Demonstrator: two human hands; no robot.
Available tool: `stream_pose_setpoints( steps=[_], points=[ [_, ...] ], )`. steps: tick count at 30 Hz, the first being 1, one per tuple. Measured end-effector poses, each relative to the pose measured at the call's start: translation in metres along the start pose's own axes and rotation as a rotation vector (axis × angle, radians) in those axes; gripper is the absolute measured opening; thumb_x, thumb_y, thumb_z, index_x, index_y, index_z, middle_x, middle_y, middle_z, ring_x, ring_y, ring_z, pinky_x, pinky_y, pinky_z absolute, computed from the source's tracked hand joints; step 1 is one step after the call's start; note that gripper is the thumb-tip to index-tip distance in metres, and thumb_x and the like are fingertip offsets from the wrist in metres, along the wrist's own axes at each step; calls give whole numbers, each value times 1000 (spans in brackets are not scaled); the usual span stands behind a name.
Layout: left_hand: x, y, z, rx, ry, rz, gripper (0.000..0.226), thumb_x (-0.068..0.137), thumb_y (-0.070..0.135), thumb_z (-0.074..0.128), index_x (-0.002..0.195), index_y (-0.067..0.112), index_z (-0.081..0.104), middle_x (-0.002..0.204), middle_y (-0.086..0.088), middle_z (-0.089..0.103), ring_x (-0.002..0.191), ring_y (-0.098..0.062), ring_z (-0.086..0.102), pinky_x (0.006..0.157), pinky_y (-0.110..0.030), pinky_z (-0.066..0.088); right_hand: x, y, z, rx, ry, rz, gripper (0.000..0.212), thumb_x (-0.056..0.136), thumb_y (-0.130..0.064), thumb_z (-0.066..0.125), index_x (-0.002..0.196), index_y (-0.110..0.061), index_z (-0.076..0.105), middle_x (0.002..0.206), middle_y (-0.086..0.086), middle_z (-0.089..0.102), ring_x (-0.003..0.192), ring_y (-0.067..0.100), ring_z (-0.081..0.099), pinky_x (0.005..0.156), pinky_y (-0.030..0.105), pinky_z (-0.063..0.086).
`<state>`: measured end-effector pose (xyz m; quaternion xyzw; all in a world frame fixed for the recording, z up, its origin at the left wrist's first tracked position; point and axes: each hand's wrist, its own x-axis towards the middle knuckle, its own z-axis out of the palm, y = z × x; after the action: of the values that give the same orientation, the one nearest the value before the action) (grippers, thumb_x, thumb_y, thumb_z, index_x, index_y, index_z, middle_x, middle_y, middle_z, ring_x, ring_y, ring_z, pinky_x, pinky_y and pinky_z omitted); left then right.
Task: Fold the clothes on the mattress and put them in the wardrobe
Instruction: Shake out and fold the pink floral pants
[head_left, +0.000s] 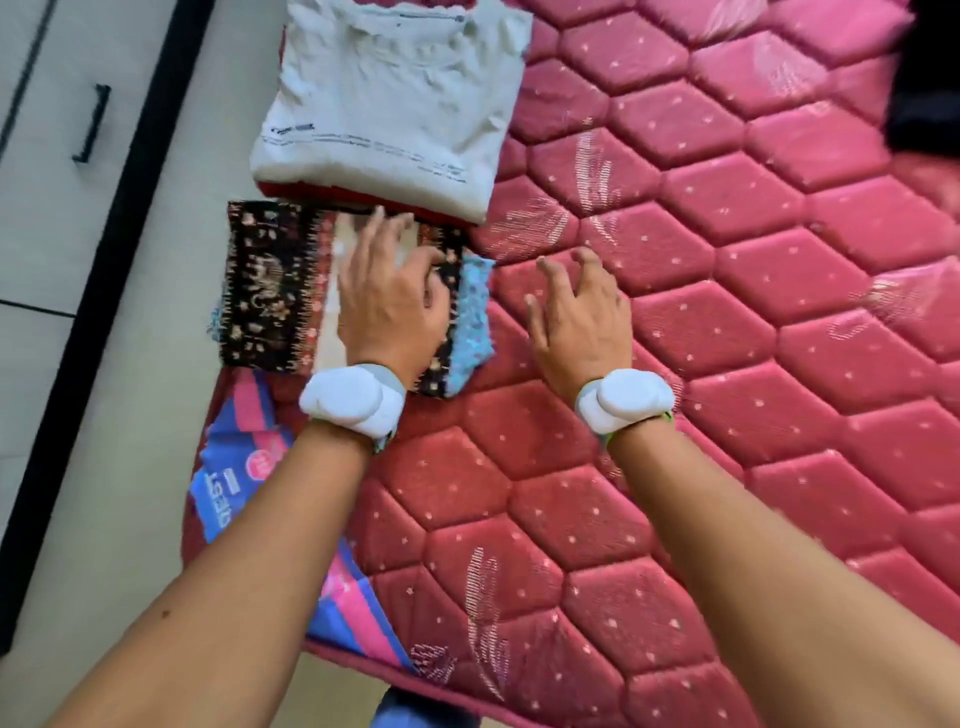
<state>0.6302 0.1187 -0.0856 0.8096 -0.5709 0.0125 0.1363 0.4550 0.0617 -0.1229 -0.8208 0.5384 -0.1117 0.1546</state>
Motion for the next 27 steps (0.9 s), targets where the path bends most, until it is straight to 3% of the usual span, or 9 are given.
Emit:
stream_pose_setpoints(
  steps=[4,8,13,18,21,23,25,27],
  points=[
    [-9,120,34,-148,-65,141,28,74,20,49,91,13,69,120,-15,60,114,-33,56,90,-44,48,-10,103,-61,-137,-56,30,45,89,-34,48,130,-16,51,137,18,45,115,38,49,86,45,42],
    [-30,235,65,-69,-147,237,38,69,21,53,105,15,65,124,-11,58,111,-29,57,84,-40,46,-29,205,-116,-232,-178,104,47,88,-33,51,132,-17,45,129,14,45,115,35,46,85,44,40],
    [-18,370,93,-56,-161,493,43,74,29,44,109,13,62,121,-11,60,108,-28,59,79,-39,49,-61,322,-180,-315,-148,204,40,83,-27,56,121,-15,51,116,14,51,105,35,51,77,43,41],
    [1,526,106,-61,-275,650,50,75,36,31,107,10,60,117,-13,57,91,-34,61,64,-42,50,-72,440,-240,-374,-138,287,38,84,-26,54,120,-15,49,119,14,47,108,35,48,79,43,41],
    [-1,592,114,-67,-379,709,41,85,31,41,118,11,54,126,-12,50,98,-36,57,69,-46,47,-75,484,-256,-399,-103,360,36,84,-25,54,118,-14,49,123,14,45,112,35,45,87,45,40],
    [-8,628,127,-107,-452,735,42,85,30,47,121,10,52,127,-12,48,102,-37,56,74,-46,46,-80,514,-262,-394,-75,504,39,87,-27,53,124,-16,48,136,15,38,124,36,37,97,50,35],
    [-18,656,140,-213,-524,721,56,79,40,34,120,8,53,120,-14,52,102,-36,55,78,-46,47,-87,540,-261,-269,-111,722,51,91,-36,52,138,-21,38,154,15,16,139,41,19,106,60,23],
    [-29,681,151,-416,-616,582,59,79,48,28,114,7,55,111,-13,57,101,-33,55,85,-41,44,-97,568,-257,-55,-179,893,64,89,-43,57,145,-28,29,158,17,-1,139,47,13,110,57,18]
  ],
)
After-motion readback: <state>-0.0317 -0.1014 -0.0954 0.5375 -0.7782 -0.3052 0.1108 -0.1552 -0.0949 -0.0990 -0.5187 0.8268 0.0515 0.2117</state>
